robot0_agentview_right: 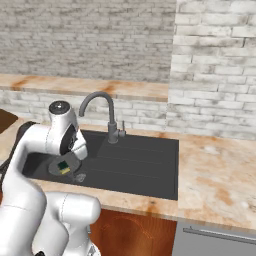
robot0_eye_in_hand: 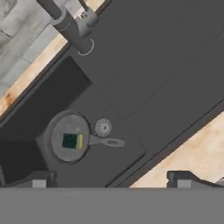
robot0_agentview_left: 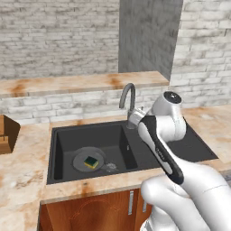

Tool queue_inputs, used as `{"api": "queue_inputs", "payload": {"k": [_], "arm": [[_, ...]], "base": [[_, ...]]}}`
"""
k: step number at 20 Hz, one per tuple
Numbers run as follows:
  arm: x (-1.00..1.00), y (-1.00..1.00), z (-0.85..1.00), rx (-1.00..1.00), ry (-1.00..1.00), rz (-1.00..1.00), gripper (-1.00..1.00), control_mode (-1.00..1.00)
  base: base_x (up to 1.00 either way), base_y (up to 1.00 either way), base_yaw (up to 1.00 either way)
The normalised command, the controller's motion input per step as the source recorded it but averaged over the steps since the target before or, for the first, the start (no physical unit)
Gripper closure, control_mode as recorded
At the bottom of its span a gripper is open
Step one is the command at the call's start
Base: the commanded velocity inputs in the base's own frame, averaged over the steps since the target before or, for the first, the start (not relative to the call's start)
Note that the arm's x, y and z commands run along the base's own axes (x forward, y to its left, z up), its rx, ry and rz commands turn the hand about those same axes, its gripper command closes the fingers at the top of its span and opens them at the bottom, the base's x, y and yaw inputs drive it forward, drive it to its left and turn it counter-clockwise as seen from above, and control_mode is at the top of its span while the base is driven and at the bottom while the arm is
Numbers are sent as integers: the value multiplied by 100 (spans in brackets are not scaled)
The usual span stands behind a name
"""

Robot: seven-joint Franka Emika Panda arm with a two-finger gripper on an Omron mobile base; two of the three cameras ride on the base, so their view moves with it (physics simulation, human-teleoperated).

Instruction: Pick the pan and sponge and place them into the sink. Then turn on the water.

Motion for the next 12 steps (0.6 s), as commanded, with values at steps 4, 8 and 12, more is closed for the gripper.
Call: {"api": "queue_inputs", "payload": {"k": [4, 8, 12], "arm": [[31, -74, 11, 33, 0, -55, -100, -100], [58, -38, 26, 31, 0, -54, -100, -100], [58, -45, 41, 40, 0, -42, -100, -100]], "base": [[0, 0, 0], [0, 0, 0], [0, 0, 0]]}}
